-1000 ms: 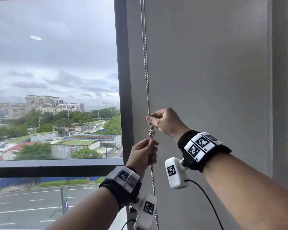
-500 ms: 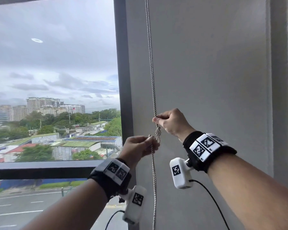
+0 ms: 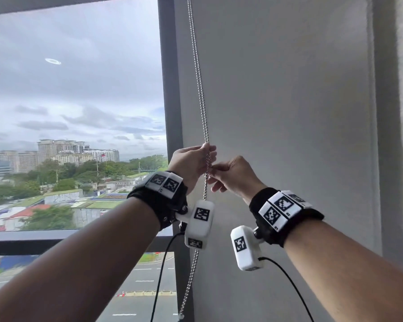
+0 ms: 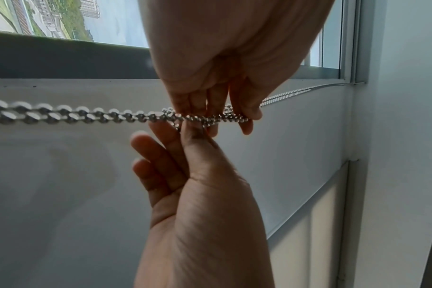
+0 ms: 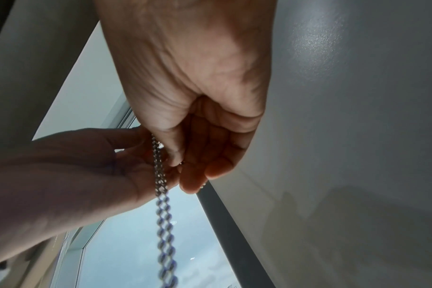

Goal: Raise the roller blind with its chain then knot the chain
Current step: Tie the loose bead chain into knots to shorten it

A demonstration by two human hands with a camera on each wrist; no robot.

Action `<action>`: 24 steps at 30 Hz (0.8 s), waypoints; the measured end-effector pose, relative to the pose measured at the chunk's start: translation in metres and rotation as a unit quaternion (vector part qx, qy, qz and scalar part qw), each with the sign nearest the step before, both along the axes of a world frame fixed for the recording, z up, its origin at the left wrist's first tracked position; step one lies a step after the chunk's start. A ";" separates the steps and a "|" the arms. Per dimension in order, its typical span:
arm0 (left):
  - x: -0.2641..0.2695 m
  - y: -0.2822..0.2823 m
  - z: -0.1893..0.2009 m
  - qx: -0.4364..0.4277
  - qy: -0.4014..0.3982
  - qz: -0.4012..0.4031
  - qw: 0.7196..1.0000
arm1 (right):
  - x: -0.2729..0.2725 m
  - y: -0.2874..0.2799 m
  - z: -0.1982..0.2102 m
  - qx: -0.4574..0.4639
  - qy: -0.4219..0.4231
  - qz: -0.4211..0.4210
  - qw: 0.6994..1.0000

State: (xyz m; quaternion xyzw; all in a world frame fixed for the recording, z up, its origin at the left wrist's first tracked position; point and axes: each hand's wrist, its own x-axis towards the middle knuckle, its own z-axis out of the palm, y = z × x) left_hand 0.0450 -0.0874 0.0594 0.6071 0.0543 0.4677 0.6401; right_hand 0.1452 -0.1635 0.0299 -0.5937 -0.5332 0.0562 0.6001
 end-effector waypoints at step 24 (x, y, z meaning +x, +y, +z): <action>-0.011 -0.010 -0.002 0.056 0.089 0.096 0.990 | 0.005 -0.005 0.020 0.058 -0.084 -0.160 0.982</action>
